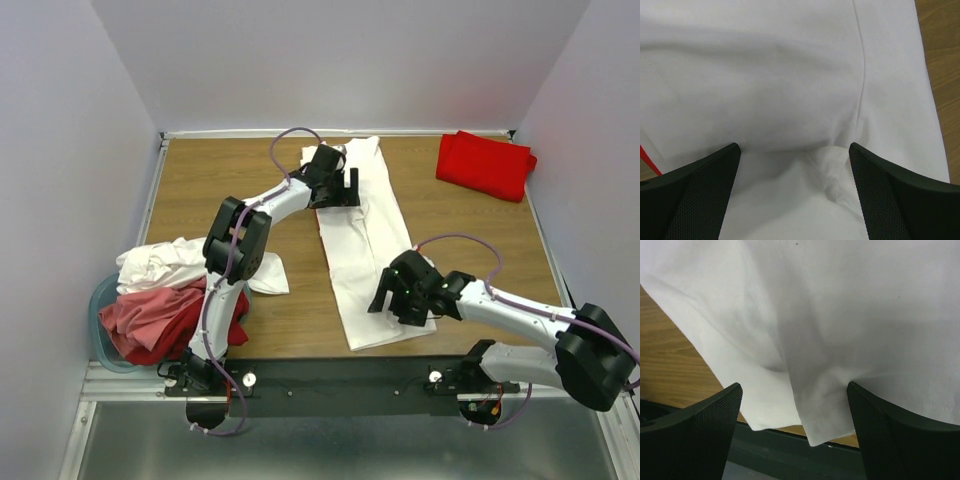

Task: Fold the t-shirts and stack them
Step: Fold the tshirt

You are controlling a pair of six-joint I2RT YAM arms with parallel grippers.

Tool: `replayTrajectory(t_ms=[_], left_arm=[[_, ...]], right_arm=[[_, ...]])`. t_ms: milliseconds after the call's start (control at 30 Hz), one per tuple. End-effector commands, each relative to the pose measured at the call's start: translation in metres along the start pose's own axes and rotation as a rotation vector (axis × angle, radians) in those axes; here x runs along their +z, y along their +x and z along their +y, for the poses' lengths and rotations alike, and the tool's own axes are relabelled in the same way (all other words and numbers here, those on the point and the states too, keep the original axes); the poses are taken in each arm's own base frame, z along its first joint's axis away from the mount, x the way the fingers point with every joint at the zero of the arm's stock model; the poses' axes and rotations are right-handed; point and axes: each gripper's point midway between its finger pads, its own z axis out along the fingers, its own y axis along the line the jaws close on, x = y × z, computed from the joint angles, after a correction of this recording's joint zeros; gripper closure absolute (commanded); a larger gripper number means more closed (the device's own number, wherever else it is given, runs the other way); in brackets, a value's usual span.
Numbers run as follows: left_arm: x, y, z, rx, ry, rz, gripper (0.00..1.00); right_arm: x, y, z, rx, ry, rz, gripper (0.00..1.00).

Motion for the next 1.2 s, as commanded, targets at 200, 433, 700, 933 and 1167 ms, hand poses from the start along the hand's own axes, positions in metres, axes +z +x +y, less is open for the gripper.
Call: replayTrajectory(t_ms=[200, 433, 700, 933, 1167], left_arm=[[0.035, -0.001, 0.037, 0.054, -0.094, 0.012, 0.02], [0.042, -0.021, 0.028, 0.133, -0.05, -0.028, 0.02], [-0.015, -0.083, -0.006, 0.188, -0.009, -0.176, 0.02], [-0.116, -0.112, -0.043, 0.22, 0.026, -0.316, 0.02], [-0.158, 0.013, -0.027, 0.175, -0.037, -0.149, 0.02]], right_arm=[[0.008, 0.018, 0.028, 0.047, -0.072, 0.092, 0.08], [0.016, 0.016, 0.043, 0.019, -0.074, 0.107, 0.08], [-0.006, -0.006, 0.064, 0.004, -0.135, 0.025, 0.08], [-0.038, -0.02, 0.036, 0.005, -0.018, -0.069, 0.07], [-0.048, 0.001, -0.037, 0.061, 0.209, -0.055, 0.08]])
